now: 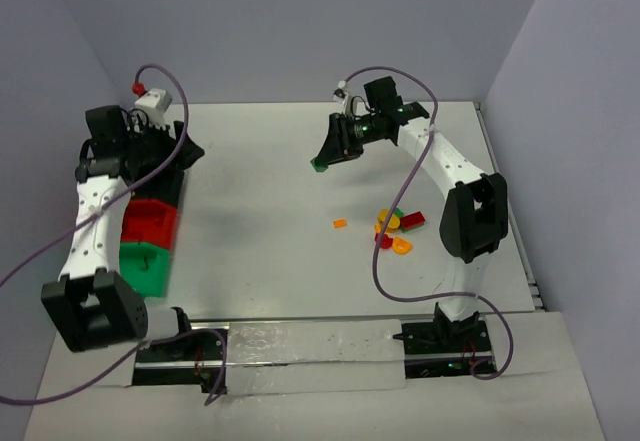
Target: Sort the legos into containers by color
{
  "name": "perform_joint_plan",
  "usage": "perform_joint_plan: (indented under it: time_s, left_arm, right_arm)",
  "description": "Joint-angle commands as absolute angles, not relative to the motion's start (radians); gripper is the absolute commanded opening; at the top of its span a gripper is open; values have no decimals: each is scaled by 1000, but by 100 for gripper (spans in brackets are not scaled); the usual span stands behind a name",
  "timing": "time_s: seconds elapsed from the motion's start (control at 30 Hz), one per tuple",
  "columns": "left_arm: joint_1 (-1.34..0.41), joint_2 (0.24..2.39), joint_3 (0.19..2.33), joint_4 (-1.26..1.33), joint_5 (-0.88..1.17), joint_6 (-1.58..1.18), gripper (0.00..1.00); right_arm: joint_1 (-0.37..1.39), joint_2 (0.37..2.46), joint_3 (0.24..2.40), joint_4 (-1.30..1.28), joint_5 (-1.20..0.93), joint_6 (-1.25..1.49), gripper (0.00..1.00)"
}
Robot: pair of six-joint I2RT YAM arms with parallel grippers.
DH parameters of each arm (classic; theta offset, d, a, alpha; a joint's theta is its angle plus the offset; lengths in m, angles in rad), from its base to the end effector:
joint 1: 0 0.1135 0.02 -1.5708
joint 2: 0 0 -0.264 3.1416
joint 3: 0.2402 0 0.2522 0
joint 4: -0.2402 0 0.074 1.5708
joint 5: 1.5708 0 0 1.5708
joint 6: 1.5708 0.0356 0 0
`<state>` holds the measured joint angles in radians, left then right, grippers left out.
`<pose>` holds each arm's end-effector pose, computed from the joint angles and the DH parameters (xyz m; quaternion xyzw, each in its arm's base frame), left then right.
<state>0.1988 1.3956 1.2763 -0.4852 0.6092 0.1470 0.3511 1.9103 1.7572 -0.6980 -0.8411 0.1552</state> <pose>0.3072 0.0411 0.3452 0.1174 0.8481 -0.1854 0.4823 0.3886 0.1706 0.3109 -0.2266 0.8362 0.4504 0.2155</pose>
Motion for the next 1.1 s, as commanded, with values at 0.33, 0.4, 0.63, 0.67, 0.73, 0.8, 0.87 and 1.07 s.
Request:
perform_joint_plan:
  time_s: [0.33, 0.4, 0.63, 0.67, 0.73, 0.8, 0.87, 1.07]
  left_arm:
    - [-298, 1058, 937, -160, 674, -21, 81]
    - [-327, 1081, 950, -159, 660, -52, 81]
    - [-380, 1151, 1025, -207, 658, -63, 82]
    - [-389, 1163, 1042, -232, 667, -52, 82]
    - [-407, 1164, 1044, -239, 666, -37, 81]
    - [-421, 1168, 1043, -243, 672, -31, 81]
    - [-436, 1180, 1041, -244, 681, -31, 81]
    - [-469, 1218, 1051, -247, 696, -34, 81]
  right_arm:
    - [438, 1813, 1589, -454, -1206, 480, 0]
    - [453, 1811, 1548, -445, -1208, 487, 0]
    - [466, 1762, 1417, -259, -1195, 618, 0]
    - [466, 1774, 1425, -260, -1193, 617, 0]
    - [467, 1784, 1439, -259, -1191, 632, 0]
    - [468, 1790, 1439, -238, -1201, 653, 0]
    - [472, 1789, 1430, -213, -1207, 675, 0]
    - [483, 1797, 1427, -208, -1211, 689, 0]
